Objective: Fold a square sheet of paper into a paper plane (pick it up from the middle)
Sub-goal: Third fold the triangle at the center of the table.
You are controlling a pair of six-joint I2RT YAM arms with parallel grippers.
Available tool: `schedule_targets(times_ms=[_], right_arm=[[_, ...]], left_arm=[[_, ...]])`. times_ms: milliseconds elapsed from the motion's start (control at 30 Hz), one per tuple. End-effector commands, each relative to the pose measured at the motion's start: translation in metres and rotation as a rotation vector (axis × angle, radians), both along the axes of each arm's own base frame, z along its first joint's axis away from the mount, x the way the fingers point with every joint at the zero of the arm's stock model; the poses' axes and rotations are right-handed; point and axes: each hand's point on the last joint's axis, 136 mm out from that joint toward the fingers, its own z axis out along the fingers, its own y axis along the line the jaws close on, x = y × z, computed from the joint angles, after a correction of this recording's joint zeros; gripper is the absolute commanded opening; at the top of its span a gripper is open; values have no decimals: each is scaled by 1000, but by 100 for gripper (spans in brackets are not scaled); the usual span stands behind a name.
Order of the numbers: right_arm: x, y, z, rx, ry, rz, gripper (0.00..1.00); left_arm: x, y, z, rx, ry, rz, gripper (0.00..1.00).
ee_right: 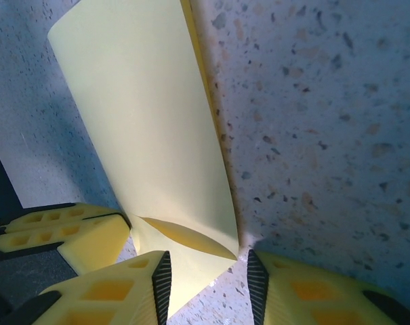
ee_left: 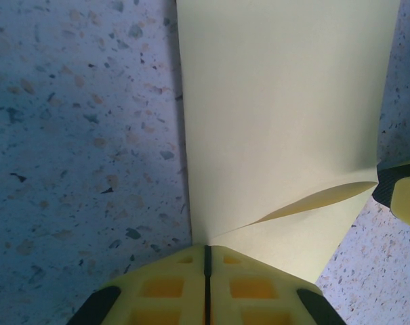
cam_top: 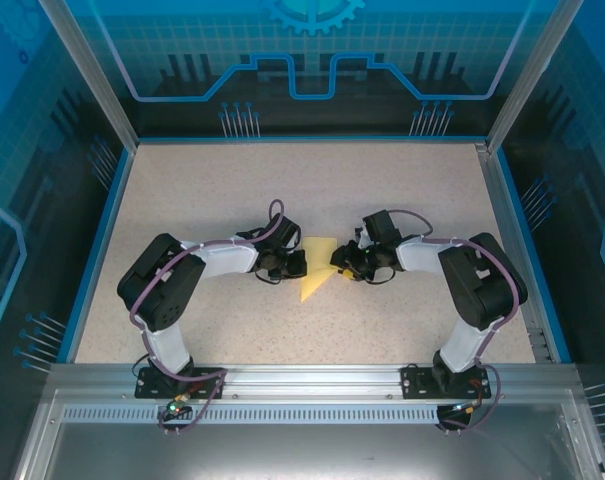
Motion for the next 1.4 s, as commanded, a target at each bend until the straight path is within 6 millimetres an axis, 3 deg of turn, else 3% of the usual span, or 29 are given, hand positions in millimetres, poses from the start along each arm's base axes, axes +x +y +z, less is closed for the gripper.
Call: schedule_targets(times_ms=[0,700,1067,1367], right_arm=[[-3,8,-3,11,16,14,37],[4,15,15,54,-57,34,35],[1,31,24,104,-125,212,32],[-5,37,24,146,-166,319,40]], left_arm=[[-7,11,-7,35,21,16,8],[-6,11,-4,34,15,15,8],[-1,6,15,-3,-18,20,9],[2,8,28,-5,-44,36,14]])
